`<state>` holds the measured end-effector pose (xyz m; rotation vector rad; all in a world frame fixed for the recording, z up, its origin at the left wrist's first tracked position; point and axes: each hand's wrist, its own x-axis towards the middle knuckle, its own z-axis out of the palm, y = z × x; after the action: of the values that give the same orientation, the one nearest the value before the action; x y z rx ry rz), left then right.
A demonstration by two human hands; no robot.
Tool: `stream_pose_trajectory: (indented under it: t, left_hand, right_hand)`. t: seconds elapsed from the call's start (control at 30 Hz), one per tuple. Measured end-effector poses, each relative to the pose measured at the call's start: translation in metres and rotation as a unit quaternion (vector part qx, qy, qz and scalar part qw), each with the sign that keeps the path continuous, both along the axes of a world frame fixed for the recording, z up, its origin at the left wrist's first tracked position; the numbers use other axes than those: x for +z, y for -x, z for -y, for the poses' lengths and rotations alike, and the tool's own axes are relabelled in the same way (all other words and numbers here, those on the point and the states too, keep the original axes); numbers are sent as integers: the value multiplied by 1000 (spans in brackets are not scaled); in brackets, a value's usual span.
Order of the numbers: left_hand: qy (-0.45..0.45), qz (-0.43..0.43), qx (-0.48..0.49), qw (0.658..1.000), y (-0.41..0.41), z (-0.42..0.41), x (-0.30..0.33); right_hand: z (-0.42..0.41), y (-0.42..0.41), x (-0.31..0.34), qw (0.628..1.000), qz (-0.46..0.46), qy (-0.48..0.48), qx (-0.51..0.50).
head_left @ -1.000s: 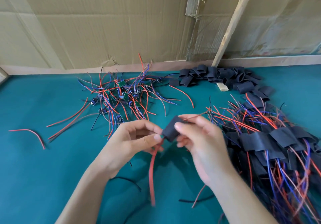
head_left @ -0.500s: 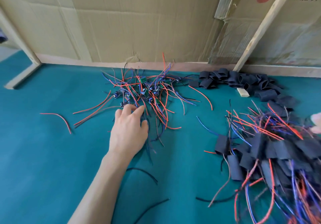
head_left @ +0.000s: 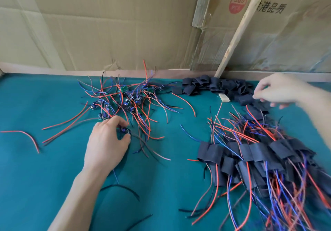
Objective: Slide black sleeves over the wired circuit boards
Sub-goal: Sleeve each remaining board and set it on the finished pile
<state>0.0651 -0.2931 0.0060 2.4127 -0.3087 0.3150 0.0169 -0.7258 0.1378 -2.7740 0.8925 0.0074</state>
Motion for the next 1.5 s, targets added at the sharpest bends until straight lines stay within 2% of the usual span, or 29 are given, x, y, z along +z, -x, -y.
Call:
stream_pose_trajectory:
  t: [0.1, 0.2, 0.27, 0.33, 0.4, 0.5, 0.6, 0.73, 0.77, 0.83, 0.9, 0.93, 1.0, 1.07, 1.17, 1.33, 1.5]
  left_hand:
    - [71, -20, -3, 997, 0, -3, 3]
    - [177, -35, -34, 983, -2, -7, 9]
    - [289, -61, -62, 953, -4, -9, 14]
    - [394, -87, -107, 909, -3, -10, 19]
    - [457, -104, -136, 873, 0, -10, 22]
    - [512, -148, -145, 834, 3, -8, 24]
    - [554, -199, -157, 793, 3, -10, 26]
    - [571, -239, -236, 749, 5, -12, 28]
    - [559, -239, -261, 750, 5, -12, 27]
    - [501, -228, -295, 781, 7, -9, 26]
    - [414, -224, -324, 821, 10, -4, 23]
    - [378, -230, -343, 829, 12, 0, 22]
    - [330, -247, -367, 834, 19, 11, 18]
    - [297, -243, -356, 852, 26, 22, 13]
    - [293, -226, -303, 878, 28, 31, 8]
    - [352, -235, -252, 870, 27, 33, 9]
    - [366, -226, -230, 873, 27, 37, 7]
  right_hand:
    - [9, -8, -26, 997, -77, 27, -11]
    - [14, -7, -46, 994, -99, 47, -8]
    - [18, -5, -54, 994, -98, 41, -2]
    - [19, -2, -57, 995, -95, 31, 7]
    - [19, 0, -58, 993, -108, 36, 23]
    - [20, 3, -60, 991, -114, 49, 39]
    - [22, 4, -60, 996, -69, 40, 27]
    - [19, 3, -53, 998, -46, 37, 33]
    - [18, 2, -51, 998, -45, 40, 37]
    - [18, 2, -46, 998, -18, 53, 41]
    - [14, 2, -36, 996, 49, 62, 35]
    - [10, 3, -29, 994, 95, 51, 27]
    - [-6, 4, -11, 981, 191, -25, 20]
    - [-40, 9, 6, 949, 285, -129, 49]
    - [-114, 23, 6, 904, 361, -204, 108]
    - [-217, 44, -61, 894, 362, -230, 129]
    - [-263, 54, -109, 872, 370, -274, 165]
